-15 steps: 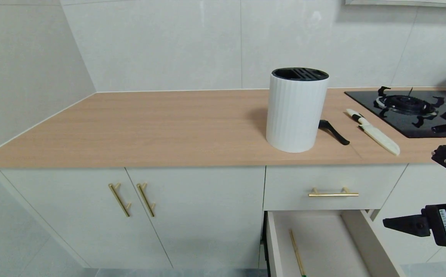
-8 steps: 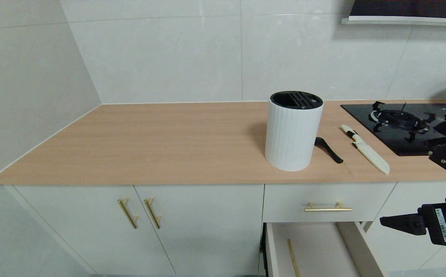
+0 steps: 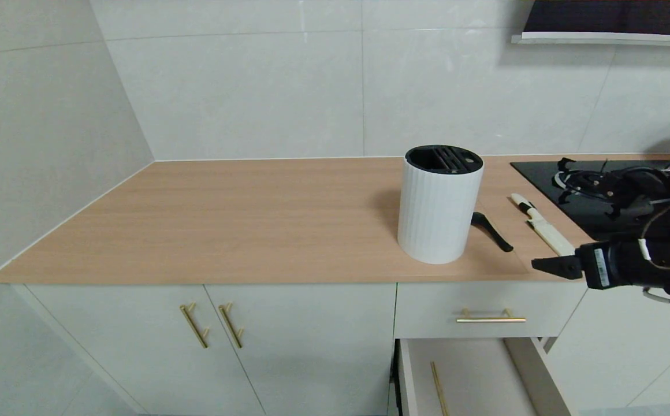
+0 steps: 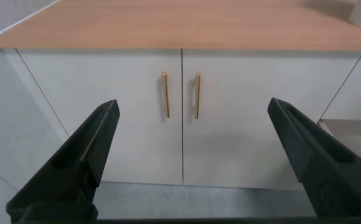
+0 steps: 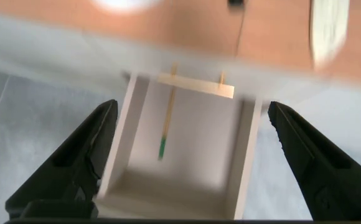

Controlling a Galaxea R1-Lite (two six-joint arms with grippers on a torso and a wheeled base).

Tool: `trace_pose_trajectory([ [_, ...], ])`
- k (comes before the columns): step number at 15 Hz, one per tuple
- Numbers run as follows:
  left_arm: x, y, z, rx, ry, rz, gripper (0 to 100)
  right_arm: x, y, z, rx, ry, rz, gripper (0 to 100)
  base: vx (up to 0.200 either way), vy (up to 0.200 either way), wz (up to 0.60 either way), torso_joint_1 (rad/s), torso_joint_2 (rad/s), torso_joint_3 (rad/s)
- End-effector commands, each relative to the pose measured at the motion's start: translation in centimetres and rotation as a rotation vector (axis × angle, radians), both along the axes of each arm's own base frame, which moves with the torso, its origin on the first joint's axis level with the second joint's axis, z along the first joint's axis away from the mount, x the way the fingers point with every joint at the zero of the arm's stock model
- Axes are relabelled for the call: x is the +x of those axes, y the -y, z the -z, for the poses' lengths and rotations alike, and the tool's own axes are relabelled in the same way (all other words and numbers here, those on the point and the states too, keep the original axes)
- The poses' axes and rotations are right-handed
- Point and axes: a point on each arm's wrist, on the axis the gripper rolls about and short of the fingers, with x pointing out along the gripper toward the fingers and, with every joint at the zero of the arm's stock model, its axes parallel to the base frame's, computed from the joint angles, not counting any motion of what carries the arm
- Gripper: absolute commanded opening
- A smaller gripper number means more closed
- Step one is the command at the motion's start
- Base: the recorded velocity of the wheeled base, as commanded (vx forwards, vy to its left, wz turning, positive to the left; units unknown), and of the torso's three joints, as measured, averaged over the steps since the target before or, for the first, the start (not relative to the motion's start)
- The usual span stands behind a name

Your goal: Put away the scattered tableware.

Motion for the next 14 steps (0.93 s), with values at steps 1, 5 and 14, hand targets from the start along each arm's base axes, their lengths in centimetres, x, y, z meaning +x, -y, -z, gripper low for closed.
trace_pose_trajectory([
  [1,0.0,0.0,0.0,0.0,-0.001,-0.001,100,8.0,1.1,3.5,-0.004,-0.027,-0.053,100,0.0,0.0,0.0,0.0,0.0,0.0],
  [5,0.0,0.0,0.0,0.0,-0.001,-0.001,100,13.1,0.6,7.0,0.007,0.058,-0.061,100,0.0,0.0,0.0,0.0,0.0,0.0],
  [14,0.0,0.0,0.0,0.0,-0.001,-0.001,100,17.2,0.6,10.4,0.023,0.095,-0.025,100,0.0,0.0,0.0,0.0,0.0,0.0],
])
